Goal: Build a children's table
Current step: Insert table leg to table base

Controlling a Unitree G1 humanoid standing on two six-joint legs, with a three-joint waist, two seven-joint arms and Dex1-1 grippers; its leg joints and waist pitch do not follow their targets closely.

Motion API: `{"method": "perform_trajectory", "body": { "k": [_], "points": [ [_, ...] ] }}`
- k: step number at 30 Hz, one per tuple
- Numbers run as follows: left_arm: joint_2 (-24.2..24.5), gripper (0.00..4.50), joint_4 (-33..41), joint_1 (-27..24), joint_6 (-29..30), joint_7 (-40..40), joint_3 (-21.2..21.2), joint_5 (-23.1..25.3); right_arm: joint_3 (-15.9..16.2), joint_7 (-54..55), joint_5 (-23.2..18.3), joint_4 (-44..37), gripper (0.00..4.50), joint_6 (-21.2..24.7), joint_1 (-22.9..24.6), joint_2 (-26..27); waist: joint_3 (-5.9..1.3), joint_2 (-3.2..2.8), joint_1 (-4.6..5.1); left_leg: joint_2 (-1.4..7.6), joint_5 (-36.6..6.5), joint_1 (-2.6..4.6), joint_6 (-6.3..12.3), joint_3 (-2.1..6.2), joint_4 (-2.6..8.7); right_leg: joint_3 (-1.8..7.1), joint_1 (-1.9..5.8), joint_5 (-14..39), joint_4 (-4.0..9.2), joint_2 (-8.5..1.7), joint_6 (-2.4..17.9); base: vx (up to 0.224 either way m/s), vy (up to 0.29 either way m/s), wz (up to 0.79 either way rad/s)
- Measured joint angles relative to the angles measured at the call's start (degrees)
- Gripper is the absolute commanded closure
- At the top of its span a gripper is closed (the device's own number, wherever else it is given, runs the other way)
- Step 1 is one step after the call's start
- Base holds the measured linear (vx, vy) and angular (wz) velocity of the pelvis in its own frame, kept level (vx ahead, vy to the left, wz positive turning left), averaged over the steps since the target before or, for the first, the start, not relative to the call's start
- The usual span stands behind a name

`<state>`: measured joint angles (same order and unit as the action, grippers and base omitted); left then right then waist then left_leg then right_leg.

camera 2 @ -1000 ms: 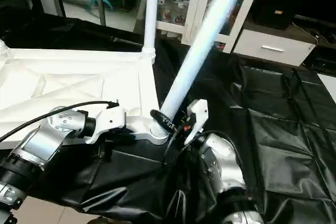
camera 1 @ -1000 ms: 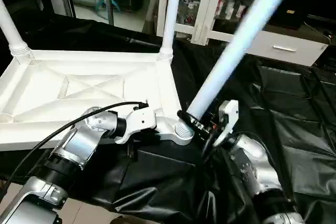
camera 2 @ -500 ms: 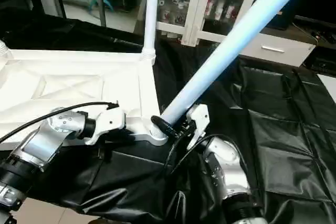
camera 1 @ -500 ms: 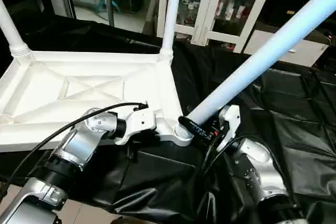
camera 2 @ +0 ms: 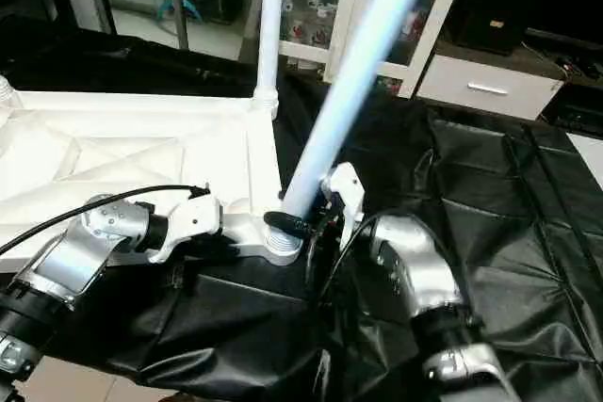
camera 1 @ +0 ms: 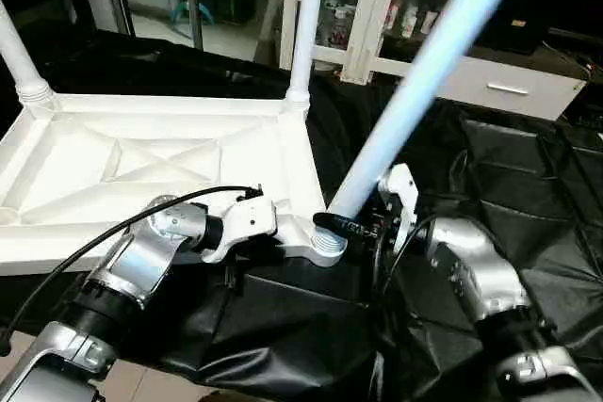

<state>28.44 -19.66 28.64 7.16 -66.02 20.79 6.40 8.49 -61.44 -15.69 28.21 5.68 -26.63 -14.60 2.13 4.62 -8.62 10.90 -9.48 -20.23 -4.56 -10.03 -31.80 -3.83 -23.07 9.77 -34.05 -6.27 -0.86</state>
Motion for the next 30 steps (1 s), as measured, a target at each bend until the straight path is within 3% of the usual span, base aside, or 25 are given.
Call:
{"method": "perform_trajectory", "body": {
  "k": [10, 16, 27, 30],
  "points": [
    [0.09, 4.5, 0.63, -0.4, 0.28, -0.08, 0.4, 0.0, 2.64, -2.45, 2.4, 0.31, 2.64, 2.95, -2.44, -1.74, -0.24, 0.08, -0.36, 0.0, -0.05, 0.07, -0.07, -0.01, 0.0, 0.01, 0.06, 0.01, 0.0, 0.0, 0.07, 0.0, 0.0, 0.0],
    [0.23, 4.5, 0.1, -0.67, 0.38, -0.06, 0.41, 0.06, 2.64, -0.72, 2.93, 2.36, 2.64, 0.81, -2.03, -0.04, -0.86, 0.51, -0.22, 0.02, -0.1, 0.27, -0.15, 0.0, 0.07, 0.01, 0.18, 0.2, -0.01, 0.02, -0.15, 0.0, 0.0, 0.0],
    [0.27, 4.5, -1.27, -0.61, 0.16, -0.03, 0.7, 0.2, 2.45, 2.55, 3.01, 3.94, 2.64, -3.91, 0.23, 1.97, -1.24, 0.41, 0.25, 0.01, -0.14, 0.56, -0.2, 0.08, 0.1, 0.0, 0.45, 0.22, 0.01, 0.05, -0.17, 0.0, 0.0, 0.0],
    [0.24, 4.5, -2.27, -0.5, 0.1, 0.03, 0.7, 0.23, 2.48, 4.01, 3.07, 5.32, 2.64, -4.1, 0.01, 2.89, -1.24, 0.34, 0.47, 0.01, -0.27, 1.23, -0.35, 0.2, 0.14, -0.04, 0.82, 0.28, 0.1, 0.11, -0.26, 0.0, 0.0, 0.0]
  ]
}}
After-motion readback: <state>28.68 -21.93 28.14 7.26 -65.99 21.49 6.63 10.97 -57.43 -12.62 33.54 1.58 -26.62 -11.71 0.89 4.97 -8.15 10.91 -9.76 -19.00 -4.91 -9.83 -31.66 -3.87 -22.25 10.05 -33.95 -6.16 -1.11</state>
